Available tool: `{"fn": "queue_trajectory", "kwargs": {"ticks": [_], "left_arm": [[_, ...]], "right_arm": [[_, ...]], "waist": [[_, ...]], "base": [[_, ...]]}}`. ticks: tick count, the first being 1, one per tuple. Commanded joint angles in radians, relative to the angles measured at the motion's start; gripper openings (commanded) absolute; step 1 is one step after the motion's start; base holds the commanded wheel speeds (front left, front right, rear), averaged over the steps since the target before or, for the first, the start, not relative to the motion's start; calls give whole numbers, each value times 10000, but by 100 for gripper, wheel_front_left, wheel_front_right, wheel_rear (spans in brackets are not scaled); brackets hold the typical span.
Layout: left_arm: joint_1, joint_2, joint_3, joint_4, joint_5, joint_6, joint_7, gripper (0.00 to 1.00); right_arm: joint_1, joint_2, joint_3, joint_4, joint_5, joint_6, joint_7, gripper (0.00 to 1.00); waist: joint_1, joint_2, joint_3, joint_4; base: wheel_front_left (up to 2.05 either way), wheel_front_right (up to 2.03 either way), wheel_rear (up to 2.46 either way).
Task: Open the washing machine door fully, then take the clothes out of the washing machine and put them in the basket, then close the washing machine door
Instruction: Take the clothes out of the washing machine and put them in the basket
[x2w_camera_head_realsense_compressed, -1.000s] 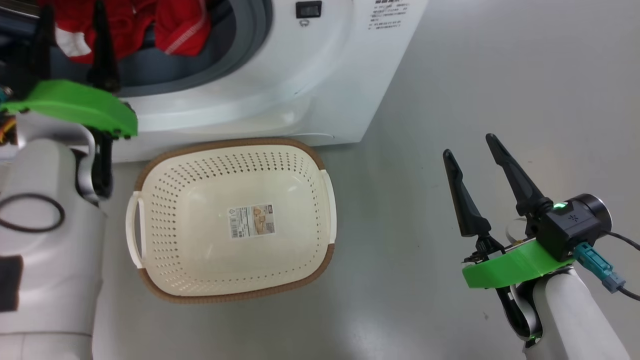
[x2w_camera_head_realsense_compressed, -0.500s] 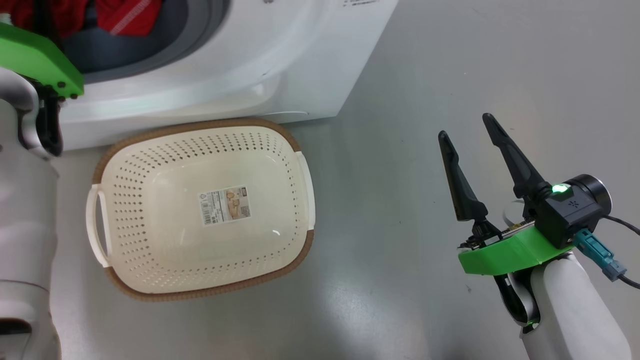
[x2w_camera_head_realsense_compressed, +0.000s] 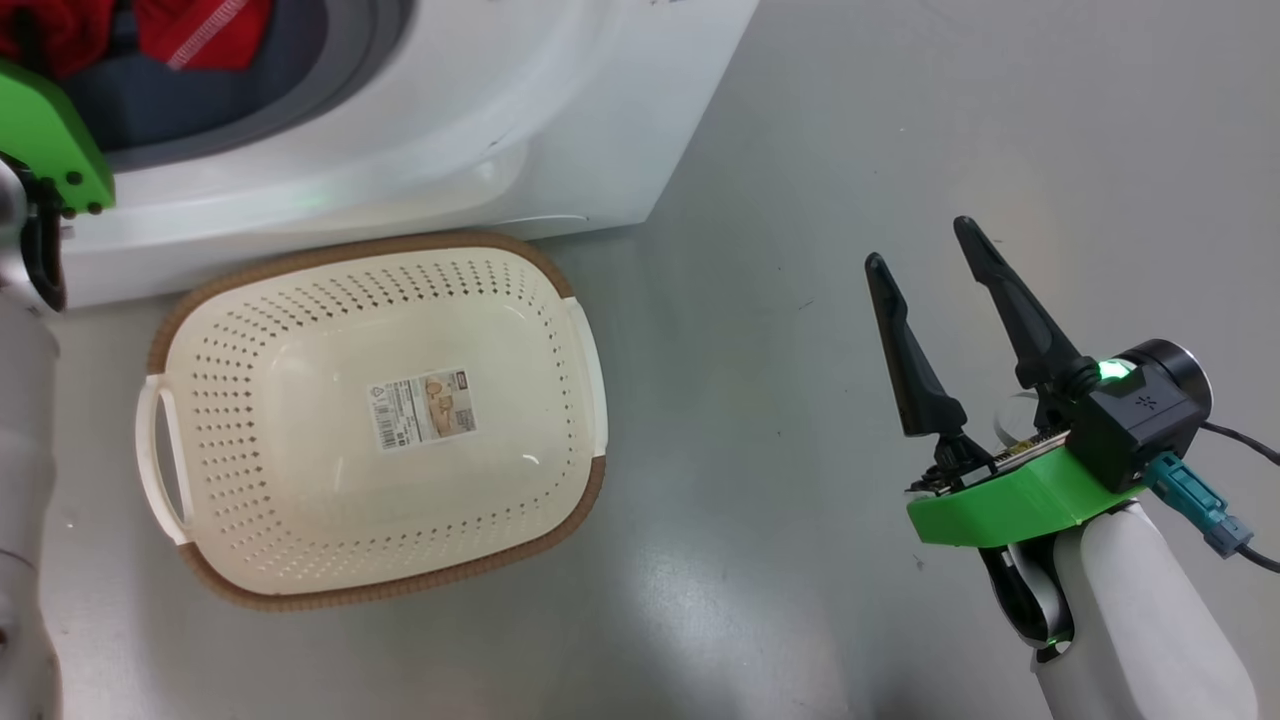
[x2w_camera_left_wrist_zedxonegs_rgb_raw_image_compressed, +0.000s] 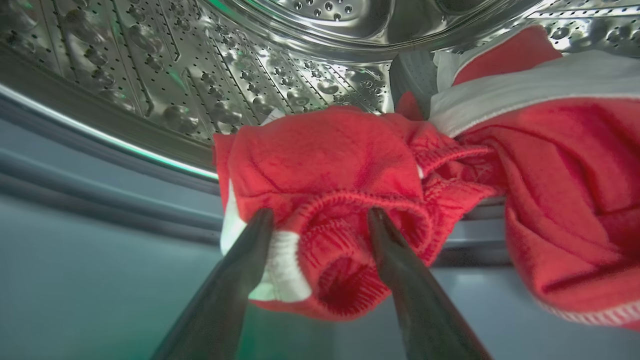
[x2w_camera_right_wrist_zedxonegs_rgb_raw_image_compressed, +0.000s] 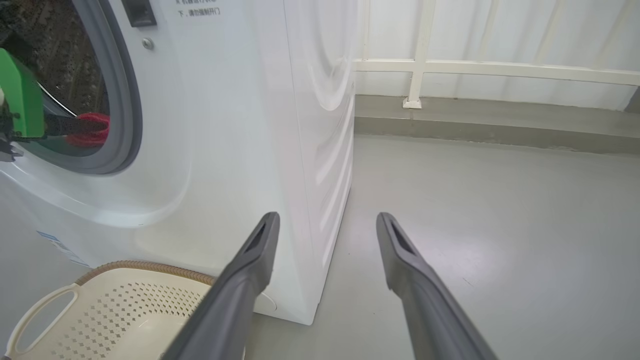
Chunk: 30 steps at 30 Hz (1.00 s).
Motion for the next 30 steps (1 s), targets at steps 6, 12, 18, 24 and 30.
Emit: {"fn": "queue_trajectory", "kwargs": {"ticks": [6,12,18,24,30], "left_arm": [[-232,631,-150,59,143,82,362,100],[-230,638,-211,100,46,-113,166,0],[-189,552,-223,61,-109,-360,-277,0],[26,465,-261,-207,-201,-586,-1453,0],[303,478,-334,-705,-157,-623,-2087,0]], "right_arm": [[-2,44,285,-205,264,35,-61,100],[13,44,346,-177,343,35,-61,100],[45,45,310,-132,350,35,-61,100],[90,45,292,-83,367,35,-61,100],[137,45,252,-49,326,35,-61,100]], "waist": [[0,-1,11,-84],[0,-1,-17,-115],[0,-1,-58,-60],[0,-1,-180,51],[0,-1,-325,160]], "base": [[0,0,0],[0,0,0],[0,0,0],[0,0,0],[0,0,0]]}}
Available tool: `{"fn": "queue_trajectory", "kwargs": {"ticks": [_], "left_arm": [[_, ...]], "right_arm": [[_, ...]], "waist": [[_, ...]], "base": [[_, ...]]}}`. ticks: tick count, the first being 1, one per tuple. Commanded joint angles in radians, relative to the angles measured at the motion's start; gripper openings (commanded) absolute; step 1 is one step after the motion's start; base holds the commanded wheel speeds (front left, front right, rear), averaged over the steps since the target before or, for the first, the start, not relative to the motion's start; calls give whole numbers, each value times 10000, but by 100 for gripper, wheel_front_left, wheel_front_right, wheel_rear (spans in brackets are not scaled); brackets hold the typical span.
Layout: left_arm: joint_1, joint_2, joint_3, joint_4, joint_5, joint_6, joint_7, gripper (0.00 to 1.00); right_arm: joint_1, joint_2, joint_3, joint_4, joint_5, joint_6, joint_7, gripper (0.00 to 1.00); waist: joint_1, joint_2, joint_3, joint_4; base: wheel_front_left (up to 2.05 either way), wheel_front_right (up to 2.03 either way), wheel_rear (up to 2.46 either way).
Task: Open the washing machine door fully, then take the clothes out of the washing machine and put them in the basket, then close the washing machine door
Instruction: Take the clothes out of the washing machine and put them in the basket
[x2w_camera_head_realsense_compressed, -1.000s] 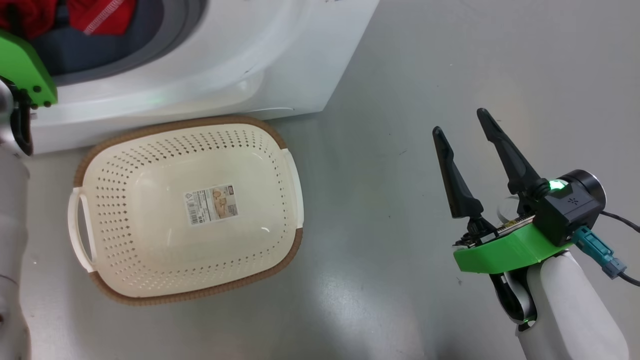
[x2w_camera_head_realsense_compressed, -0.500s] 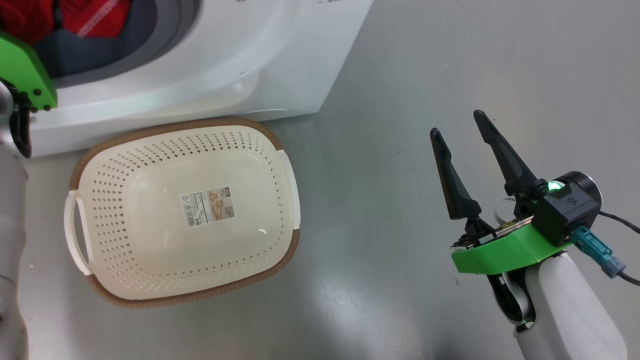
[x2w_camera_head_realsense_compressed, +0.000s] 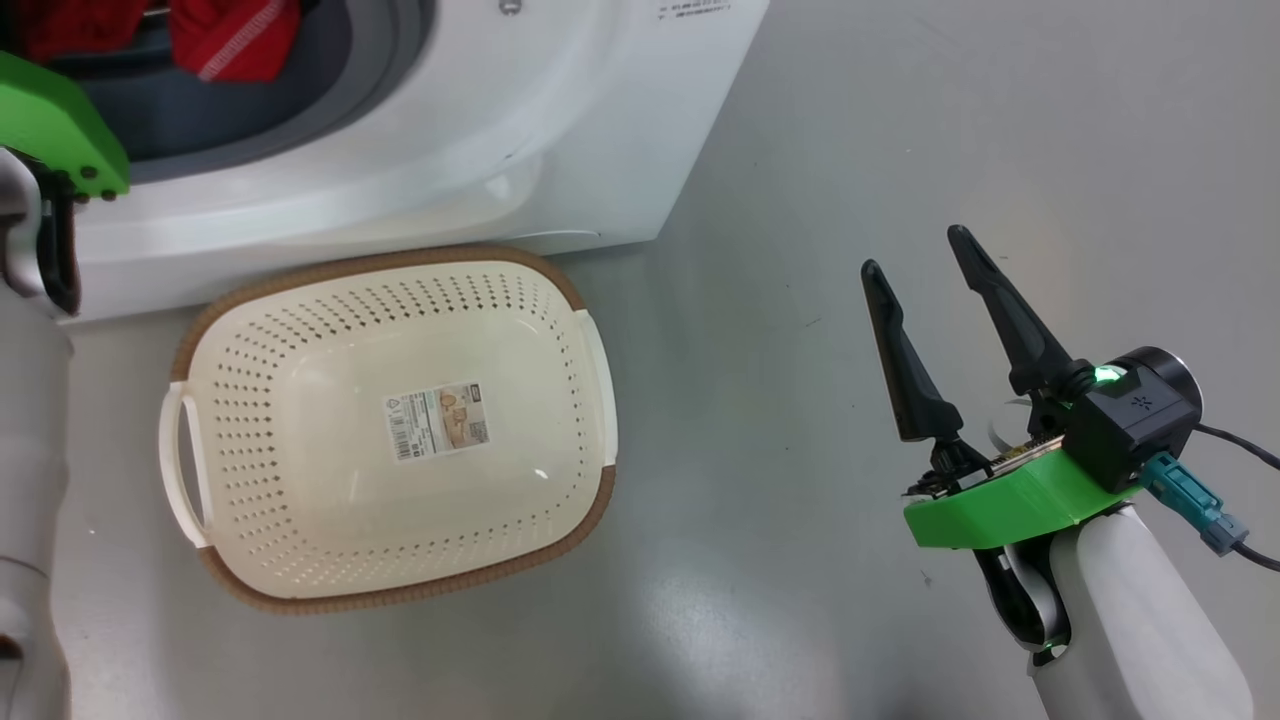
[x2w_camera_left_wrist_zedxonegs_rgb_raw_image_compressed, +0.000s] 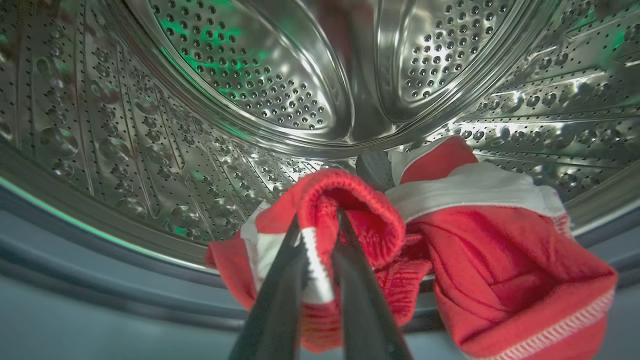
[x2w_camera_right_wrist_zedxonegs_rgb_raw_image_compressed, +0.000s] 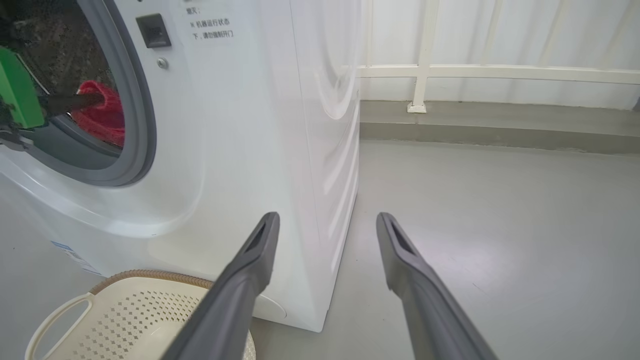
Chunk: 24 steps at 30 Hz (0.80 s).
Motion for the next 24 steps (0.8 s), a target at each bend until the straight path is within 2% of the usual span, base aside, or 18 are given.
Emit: {"fn": "queue_trajectory", "kwargs": {"ticks": [1,10,24], "left_arm": [[213,473,59,-325,-5,31,-114,0],[1663,632,408,-3012,145,392,-195,0],[4195,353,652,-5664,80,621,-198,0]], "right_arm": [[131,43,159,-198,51,35,-61,100],[257,43,115,-156,-5,35,-61,100],[570,43,50,10,-80,35,-61,100]], "waist": [[0,0,-67,49],[0,0,-414,219],[0,0,-1452,693]], "base": [[0,0,0],[0,0,0],[0,0,0]]}}
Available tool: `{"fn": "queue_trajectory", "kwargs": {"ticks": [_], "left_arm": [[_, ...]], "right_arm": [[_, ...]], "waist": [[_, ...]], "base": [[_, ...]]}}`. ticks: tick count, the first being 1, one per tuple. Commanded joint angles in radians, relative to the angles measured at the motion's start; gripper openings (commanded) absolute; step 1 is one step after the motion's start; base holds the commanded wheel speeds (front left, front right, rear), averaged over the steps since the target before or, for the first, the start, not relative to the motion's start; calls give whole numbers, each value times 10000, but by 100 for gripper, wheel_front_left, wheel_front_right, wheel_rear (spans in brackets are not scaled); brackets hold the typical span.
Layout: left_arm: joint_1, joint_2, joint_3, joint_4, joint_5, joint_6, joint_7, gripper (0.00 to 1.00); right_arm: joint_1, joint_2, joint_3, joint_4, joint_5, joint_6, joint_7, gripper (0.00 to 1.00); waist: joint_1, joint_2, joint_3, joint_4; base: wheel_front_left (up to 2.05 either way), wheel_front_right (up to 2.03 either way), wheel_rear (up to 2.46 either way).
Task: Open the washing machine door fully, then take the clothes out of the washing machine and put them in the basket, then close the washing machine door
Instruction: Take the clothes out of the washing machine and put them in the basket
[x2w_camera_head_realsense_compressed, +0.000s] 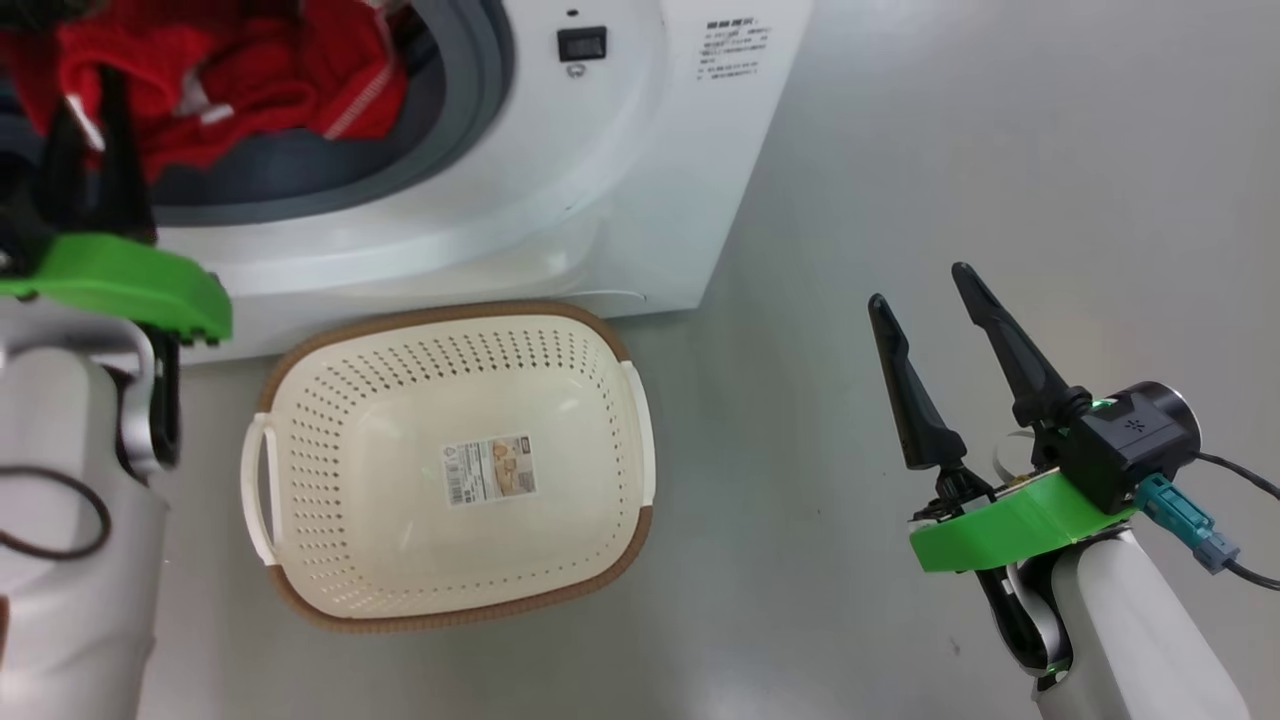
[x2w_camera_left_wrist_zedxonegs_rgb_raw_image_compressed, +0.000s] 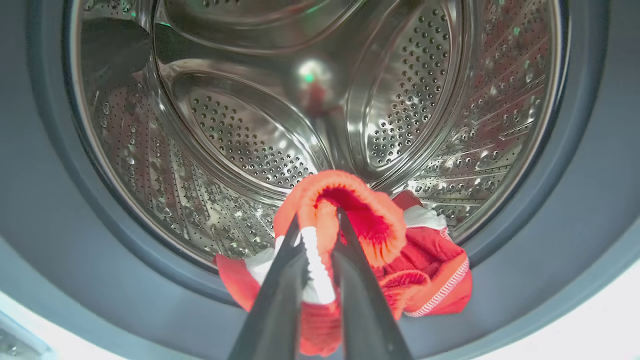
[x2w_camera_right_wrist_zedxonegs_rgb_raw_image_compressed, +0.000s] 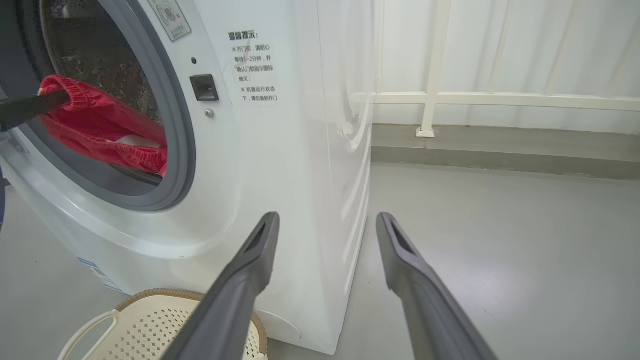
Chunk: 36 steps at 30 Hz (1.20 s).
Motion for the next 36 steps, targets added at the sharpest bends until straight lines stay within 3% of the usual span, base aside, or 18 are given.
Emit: {"fn": "queue_trajectory", "kwargs": {"ticks": [1,18,28,36], "left_arm": [[417,374,249,-541,-3,94,-101,0],[3181,379,84,-4790,-56,732,824,0],[4706,343,-89,-7846,-34,1316,2034,0],[5485,207,-248,-8501,-252,1476,2536,0]], "right_arm": [[176,43,174,-158,-50,35,-61,100],[415,43,234,123,116,35,-61,100],[471,43,236,216,317,35,-61,100],[457,43,296,209,356,35,-61,100]], "waist": [[0,0,-361,215],[0,0,-1464,453],[0,0,-1882,392],[0,0,-1897,289]], "base": [[0,0,0],[0,0,0],[0,0,0],[0,0,0]]}}
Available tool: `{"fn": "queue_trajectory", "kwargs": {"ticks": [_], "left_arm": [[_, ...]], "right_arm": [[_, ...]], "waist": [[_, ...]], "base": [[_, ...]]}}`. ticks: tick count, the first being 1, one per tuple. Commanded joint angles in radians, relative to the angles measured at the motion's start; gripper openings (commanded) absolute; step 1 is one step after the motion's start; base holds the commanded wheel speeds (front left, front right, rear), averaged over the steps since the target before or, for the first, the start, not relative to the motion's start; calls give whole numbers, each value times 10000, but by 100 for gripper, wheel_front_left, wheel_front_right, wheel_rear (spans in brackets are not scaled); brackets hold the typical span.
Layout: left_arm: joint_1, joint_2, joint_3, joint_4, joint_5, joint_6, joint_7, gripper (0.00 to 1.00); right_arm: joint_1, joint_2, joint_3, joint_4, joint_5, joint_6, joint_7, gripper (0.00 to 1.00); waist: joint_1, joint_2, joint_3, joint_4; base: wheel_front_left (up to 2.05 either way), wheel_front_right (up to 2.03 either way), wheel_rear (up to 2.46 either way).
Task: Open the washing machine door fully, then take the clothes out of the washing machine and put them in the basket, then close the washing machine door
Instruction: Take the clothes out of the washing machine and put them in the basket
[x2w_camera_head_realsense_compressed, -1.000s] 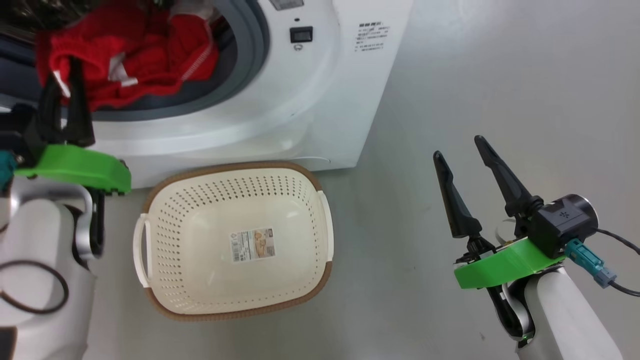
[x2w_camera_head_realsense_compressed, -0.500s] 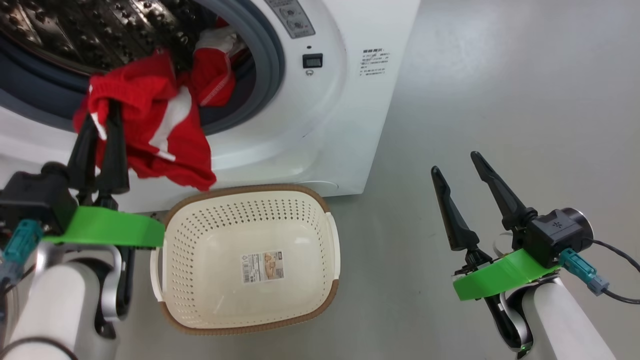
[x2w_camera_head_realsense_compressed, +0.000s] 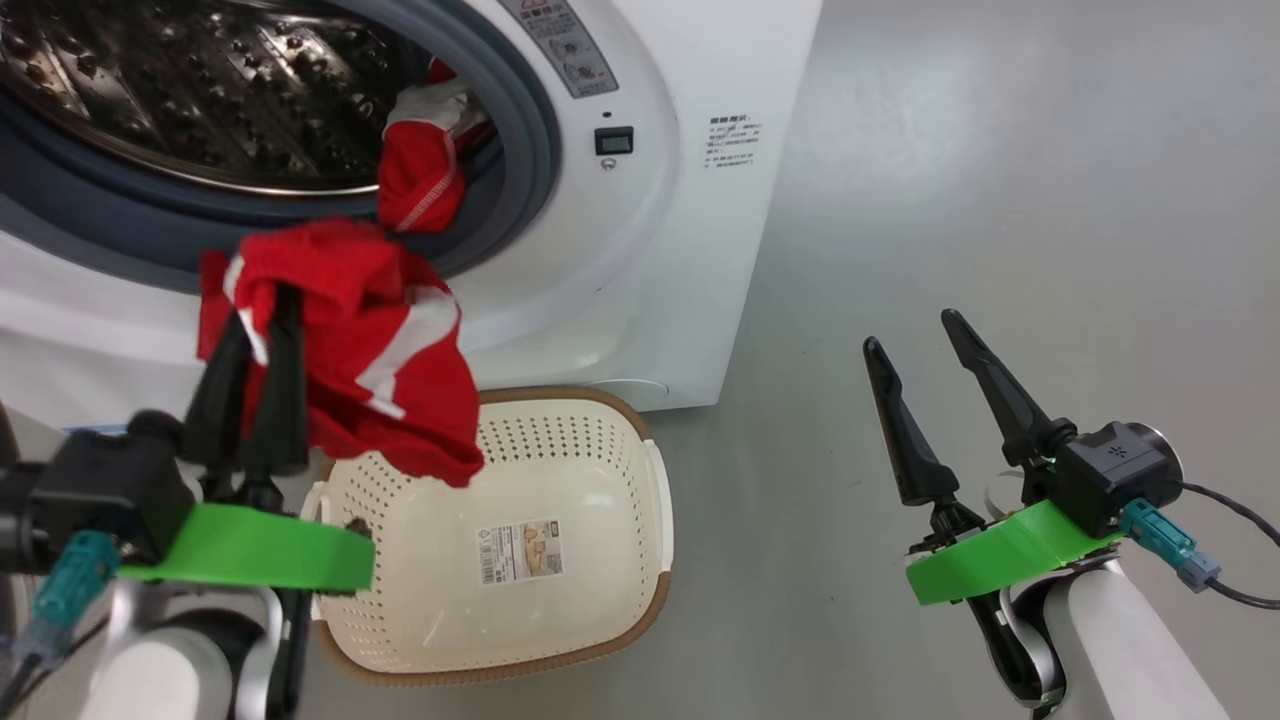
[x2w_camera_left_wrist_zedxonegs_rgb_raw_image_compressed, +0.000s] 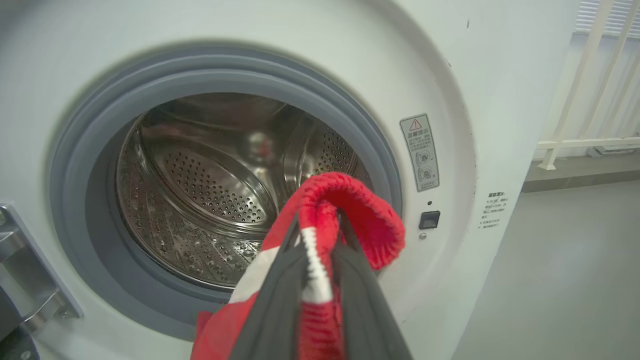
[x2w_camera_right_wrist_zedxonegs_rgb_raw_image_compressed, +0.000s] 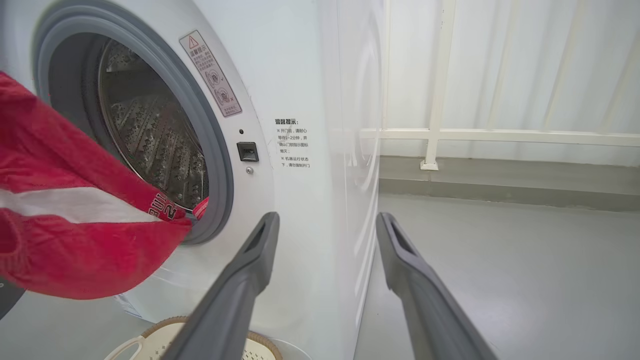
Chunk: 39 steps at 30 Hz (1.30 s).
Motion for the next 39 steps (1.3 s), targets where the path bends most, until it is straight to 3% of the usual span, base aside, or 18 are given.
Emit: {"fn": "queue_trajectory", "kwargs": {"ticks": [1,9,18,39], "left_arm": [[56,143,315,-160,-183,57,11,0],[195,-148,-134,1791,-296,-122,-186,0],[-937,-701,-558,4978,-506,-541,-678,0],[-4030,-1533,-539,12692,-1333,-1966,-2177,0]], "right_arm": [[23,43,212,-237,81,35,-63,100],[-37,43,254,-303,64,35,-63,100],[-241,43,208,-334,50,35,-63,100],[-776,43,558,-192,378,35,-63,100]], "waist": [[0,-1,34,-38],[0,-1,356,-134],[0,-1,1037,-117],[0,-1,2321,-595]], "base": [[0,0,0],[0,0,0],[0,0,0],[0,0,0]]}}
